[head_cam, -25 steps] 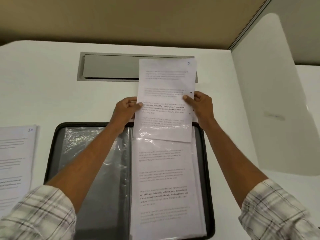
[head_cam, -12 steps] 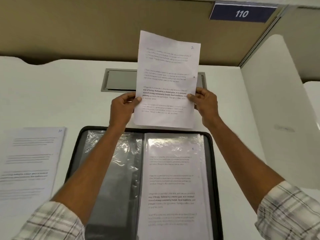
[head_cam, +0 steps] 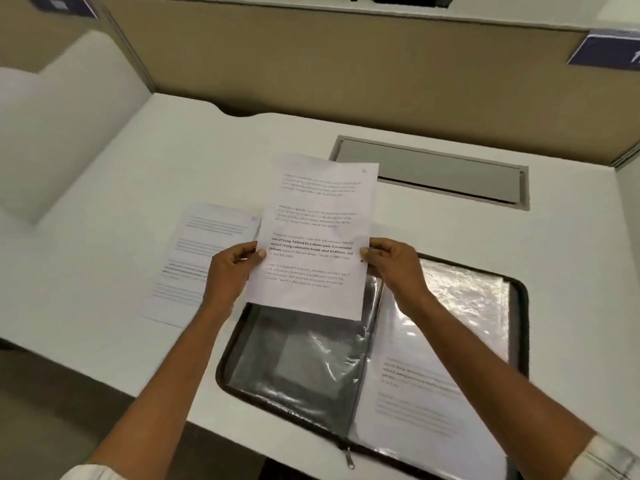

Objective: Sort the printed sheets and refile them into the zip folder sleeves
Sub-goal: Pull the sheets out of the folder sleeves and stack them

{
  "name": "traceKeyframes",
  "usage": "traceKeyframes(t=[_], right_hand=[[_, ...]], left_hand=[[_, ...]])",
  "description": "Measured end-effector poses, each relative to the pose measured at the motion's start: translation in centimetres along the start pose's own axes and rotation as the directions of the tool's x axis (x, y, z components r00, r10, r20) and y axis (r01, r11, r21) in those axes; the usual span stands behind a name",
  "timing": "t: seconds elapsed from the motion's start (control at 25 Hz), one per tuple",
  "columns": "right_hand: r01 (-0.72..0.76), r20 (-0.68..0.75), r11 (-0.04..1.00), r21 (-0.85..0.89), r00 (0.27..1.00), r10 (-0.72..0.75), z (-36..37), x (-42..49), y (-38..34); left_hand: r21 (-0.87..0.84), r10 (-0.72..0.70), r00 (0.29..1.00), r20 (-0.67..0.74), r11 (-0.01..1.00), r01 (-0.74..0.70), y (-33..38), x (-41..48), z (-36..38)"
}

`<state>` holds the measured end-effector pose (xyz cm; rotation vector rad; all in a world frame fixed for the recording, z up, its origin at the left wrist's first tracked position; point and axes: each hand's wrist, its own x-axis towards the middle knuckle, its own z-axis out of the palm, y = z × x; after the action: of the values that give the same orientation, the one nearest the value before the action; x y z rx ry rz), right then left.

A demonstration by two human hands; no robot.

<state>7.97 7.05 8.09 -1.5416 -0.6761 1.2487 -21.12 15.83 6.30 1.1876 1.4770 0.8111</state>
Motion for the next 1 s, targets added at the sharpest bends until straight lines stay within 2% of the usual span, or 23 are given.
traceKeyframes(t=[0.12,0.24,0.44,0.6,0.72,0.84,0.92,1.0], right_hand=[[0.003,0.044,0.991,-0.135,0.999,0.003,6.9,-2.0,2.1],[-0.012,0.023,0.971,-0.238,1.0,0.018,13.5,-2.9,4.0],[-0.024,0.002,0.955,-0.296,1.0,0.026,23.3,-2.4,6.6],[-0.049,-0.023,0.924,-0.378,0.999,0.044,27.8,-2.1,8.5],[-0.061,-0.054,0.912,-0.407,0.998,0.043,29.1,-1.8,9.2],[-0.035,-0.096,0.92,-0.391,0.995,-0.003,29.0,-2.7,8.4],[-0.003,-0.153,0.902,-0.431,0.986,-0.069,27.6,-3.8,7.4],[0.032,-0.224,0.875,-0.484,0.961,-0.159,24.6,-5.4,7.4]], left_hand=[[0.113,0.007,0.997,-0.077,0.994,0.001,-2.5,-0.9,-6.7],[0.138,-0.017,0.994,-0.104,0.99,0.032,-5.0,-1.0,-12.7],[0.218,-0.05,0.995,-0.081,0.974,0.067,-8.2,2.0,-21.4],[0.328,-0.037,0.999,-0.033,0.944,0.046,-9.4,4.2,-25.1],[0.457,0.038,0.999,0.002,0.889,-0.034,-10.2,5.5,-25.9],[0.514,0.134,0.99,0.031,0.848,-0.131,-10.9,5.5,-25.3],[0.591,0.249,0.968,0.025,0.778,-0.215,-10.9,4.8,-24.1],[0.588,0.385,0.922,0.052,0.734,-0.339,-10.6,3.2,-21.6]])
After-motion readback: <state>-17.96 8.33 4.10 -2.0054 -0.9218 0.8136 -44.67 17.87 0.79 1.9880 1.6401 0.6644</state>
